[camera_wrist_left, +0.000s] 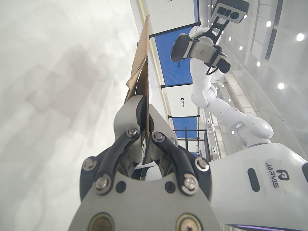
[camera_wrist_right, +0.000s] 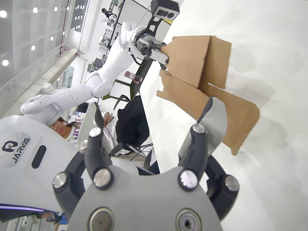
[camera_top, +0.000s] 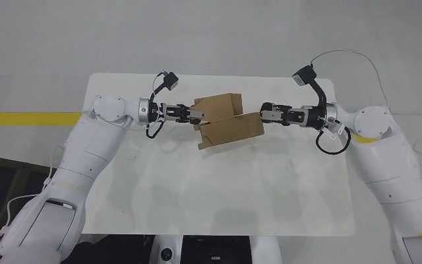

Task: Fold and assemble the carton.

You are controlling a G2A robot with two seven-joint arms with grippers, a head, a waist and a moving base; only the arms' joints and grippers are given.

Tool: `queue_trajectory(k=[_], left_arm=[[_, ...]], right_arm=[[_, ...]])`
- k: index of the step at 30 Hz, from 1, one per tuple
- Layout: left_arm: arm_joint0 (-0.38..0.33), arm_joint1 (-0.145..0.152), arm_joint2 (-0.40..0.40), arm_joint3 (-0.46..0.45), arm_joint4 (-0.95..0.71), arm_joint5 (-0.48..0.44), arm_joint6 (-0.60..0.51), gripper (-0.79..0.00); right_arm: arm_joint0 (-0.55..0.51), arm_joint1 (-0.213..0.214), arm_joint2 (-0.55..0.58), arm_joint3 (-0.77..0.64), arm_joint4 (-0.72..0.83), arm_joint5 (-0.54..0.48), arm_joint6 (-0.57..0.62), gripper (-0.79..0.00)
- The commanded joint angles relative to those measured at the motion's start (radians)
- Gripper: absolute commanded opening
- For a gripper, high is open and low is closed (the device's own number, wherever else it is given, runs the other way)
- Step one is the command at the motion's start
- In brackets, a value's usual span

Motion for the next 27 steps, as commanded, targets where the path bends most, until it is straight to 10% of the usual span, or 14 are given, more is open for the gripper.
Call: queue_trajectory(k=[1, 27], left_arm=[[0.005, -0.001, 0.004, -0.015, -0.001, 0.001, -0.009, -0.785], [0.029, -0.003, -0.008, -0.112, -0.07, 0.009, -0.095, -0.785]], right_arm=[[0.015, -0.009, -0.029, 0.009, 0.014, -0.01, 0.019, -0.105], [0.141, -0.096, -0.176, 0.239, 0.172, -0.052, 0.139, -0.292]])
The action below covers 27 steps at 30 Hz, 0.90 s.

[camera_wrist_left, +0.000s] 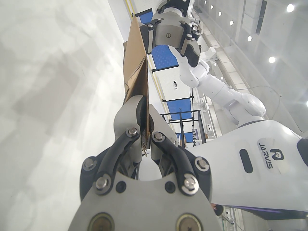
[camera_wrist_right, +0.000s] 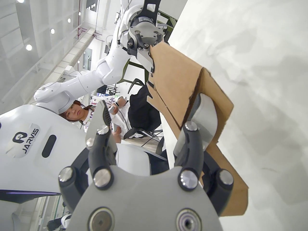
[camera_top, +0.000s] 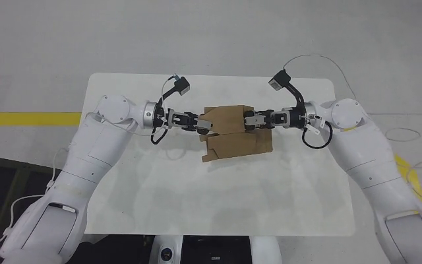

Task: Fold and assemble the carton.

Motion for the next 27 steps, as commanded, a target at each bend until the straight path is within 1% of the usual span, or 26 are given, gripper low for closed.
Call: queue_trajectory(k=[1, 2, 5, 7, 10, 17, 19, 25, 27], left_arm=[[0.001, 0.0, -0.001, -0.001, -0.001, 0.0, 0.0, -0.785], [0.002, 0.0, -0.002, 0.0, -0.001, -0.001, -0.001, -0.785], [0.005, 0.0, -0.003, 0.001, -0.002, -0.001, 0.0, -0.785], [0.006, -0.001, -0.003, 0.002, -0.003, 0.0, -0.001, -0.785], [0.006, -0.001, -0.004, 0.003, -0.006, 0.001, -0.002, -0.785], [0.006, -0.002, -0.005, 0.003, -0.005, -0.002, -0.005, -0.785], [0.006, -0.002, -0.007, 0.004, -0.005, -0.002, -0.006, -0.785], [0.008, -0.003, -0.01, 0.002, -0.011, -0.001, -0.011, -0.785], [0.009, -0.003, -0.009, 0.0, -0.011, -0.001, -0.012, -0.785]], right_arm=[[0.0, -0.004, -0.001, 0.012, 0.025, 0.002, 0.009, -0.317], [-0.001, -0.007, -0.002, 0.016, 0.042, 0.005, 0.012, -0.351], [-0.002, -0.012, -0.004, 0.025, 0.073, 0.017, 0.024, -0.385], [-0.002, -0.015, -0.006, 0.027, 0.081, 0.024, 0.031, -0.379], [0.001, -0.019, -0.01, 0.028, 0.076, 0.029, 0.036, -0.394], [0.012, -0.028, -0.011, 0.044, 0.068, 0.027, 0.034, -0.397], [0.019, -0.029, -0.013, 0.053, 0.04, 0.029, 0.036, -0.4], [0.029, -0.039, -0.023, 0.066, 0.015, 0.027, 0.032, -0.425], [0.031, -0.044, -0.027, 0.072, 0.014, 0.024, 0.029, -0.446]])
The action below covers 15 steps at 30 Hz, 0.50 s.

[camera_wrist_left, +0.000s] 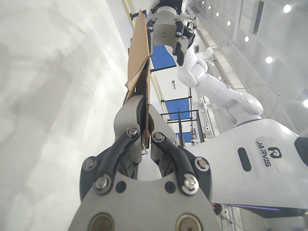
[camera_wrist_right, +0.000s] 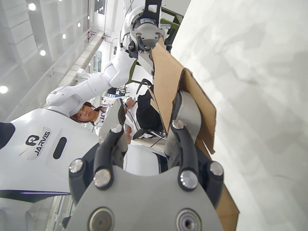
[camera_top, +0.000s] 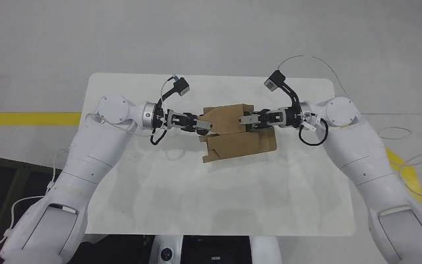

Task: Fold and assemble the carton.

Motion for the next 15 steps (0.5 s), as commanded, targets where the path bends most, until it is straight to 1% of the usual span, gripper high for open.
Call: queue_trajectory(k=[1, 6, 7, 8, 9, 12, 14, 15], left_arm=[[0.001, 0.0, 0.0, -0.001, 0.0, 0.001, -0.001, -0.785], [0.002, -0.001, -0.002, -0.001, -0.002, 0.002, -0.002, -0.785], [0.002, -0.001, -0.002, -0.001, -0.002, 0.002, -0.002, -0.785], [0.002, -0.001, -0.002, -0.002, -0.002, 0.001, -0.003, -0.785], [0.002, -0.001, -0.002, -0.002, -0.003, 0.001, -0.004, -0.785], [0.003, -0.001, -0.003, -0.001, -0.003, 0.003, -0.006, -0.785], [0.002, -0.001, -0.004, -0.002, -0.004, 0.004, -0.007, -0.785], [0.002, -0.002, -0.004, -0.002, -0.004, 0.004, -0.007, -0.785]], right_arm=[[0.002, -0.005, -0.003, 0.008, 0.004, -0.003, -0.003, -0.462], [0.006, -0.015, -0.008, 0.031, 0.017, -0.004, -0.002, -0.508], [0.007, -0.016, -0.009, 0.036, 0.018, -0.004, -0.002, -0.533], [0.007, -0.018, -0.009, 0.04, 0.019, -0.003, -0.001, -0.6], [0.007, -0.019, -0.009, 0.044, 0.023, -0.002, 0.0, -0.65], [0.009, -0.022, -0.008, 0.052, 0.021, 0.0, 0.002, -0.727], [0.011, -0.023, -0.009, 0.054, 0.016, 0.004, 0.006, -0.733], [0.013, -0.024, -0.01, 0.054, 0.012, 0.006, 0.008, -0.723]])
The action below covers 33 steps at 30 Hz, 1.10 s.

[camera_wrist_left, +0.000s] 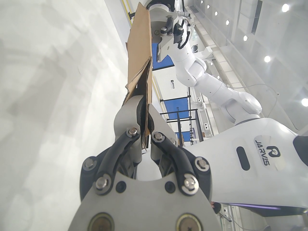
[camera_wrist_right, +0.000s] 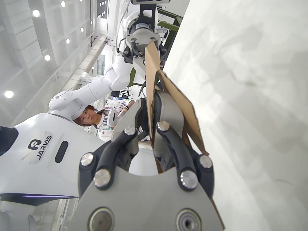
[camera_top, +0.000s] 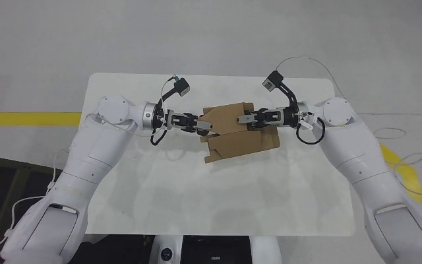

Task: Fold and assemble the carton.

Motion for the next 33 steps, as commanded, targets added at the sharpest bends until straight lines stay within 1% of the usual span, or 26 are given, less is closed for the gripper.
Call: queue_trajectory(k=[1, 3, 7, 10, 12, 15, 16, 17, 18, 19, 27, 33], left_arm=[[0.0, 0.0, 0.0, 0.0, 0.0, 0.001, 0.0, -0.785], [0.001, -0.001, -0.001, 0.0, -0.003, 0.002, -0.001, -0.785], [0.002, -0.001, -0.001, 0.0, -0.003, 0.003, -0.001, -0.785], [0.002, -0.001, -0.001, 0.0, -0.003, 0.004, -0.002, -0.785], [0.002, -0.002, -0.002, 0.0, -0.002, 0.005, -0.001, -0.785], [0.003, -0.002, -0.004, 0.0, -0.001, 0.005, -0.001, -0.785], [0.003, -0.001, -0.004, 0.0, -0.001, 0.005, -0.002, -0.646], [0.003, -0.001, -0.005, 0.0, -0.001, 0.005, -0.003, -0.474], [0.004, -0.001, -0.007, -0.001, -0.003, 0.005, -0.004, -0.212], [0.004, 0.0, -0.01, -0.001, -0.005, 0.005, -0.006, 0.0], [0.009, 0.006, -0.038, -0.011, -0.029, 0.01, -0.018, 0.0], [0.015, 0.006, -0.04, -0.029, -0.045, 0.022, -0.022, 0.0]], right_arm=[[0.004, -0.002, -0.002, 0.0, -0.007, 0.002, 0.002, -0.711], [0.007, -0.005, -0.006, 0.001, -0.013, 0.002, 0.002, -0.69], [0.015, -0.012, -0.012, 0.01, -0.013, 0.001, 0.001, -0.693], [0.019, -0.017, -0.014, 0.016, -0.012, -0.001, -0.001, -0.723], [0.019, -0.02, -0.015, 0.02, -0.005, 0.001, 0.001, -0.785], [0.019, -0.022, -0.014, 0.028, -0.004, 0.002, 0.002, -0.785], [0.02, -0.022, -0.013, 0.03, -0.004, 0.002, 0.002, -0.785], [0.02, -0.022, -0.012, 0.032, -0.004, 0.003, 0.003, -0.785], [0.02, -0.022, -0.01, 0.035, -0.005, 0.004, 0.004, -0.785], [0.021, -0.022, -0.009, 0.038, -0.007, 0.003, 0.003, -0.785], [0.024, -0.024, -0.001, 0.054, -0.048, -0.005, -0.005, -0.785], [0.016, -0.027, 0.005, 0.043, -0.058, -0.005, -0.019, -0.785]])
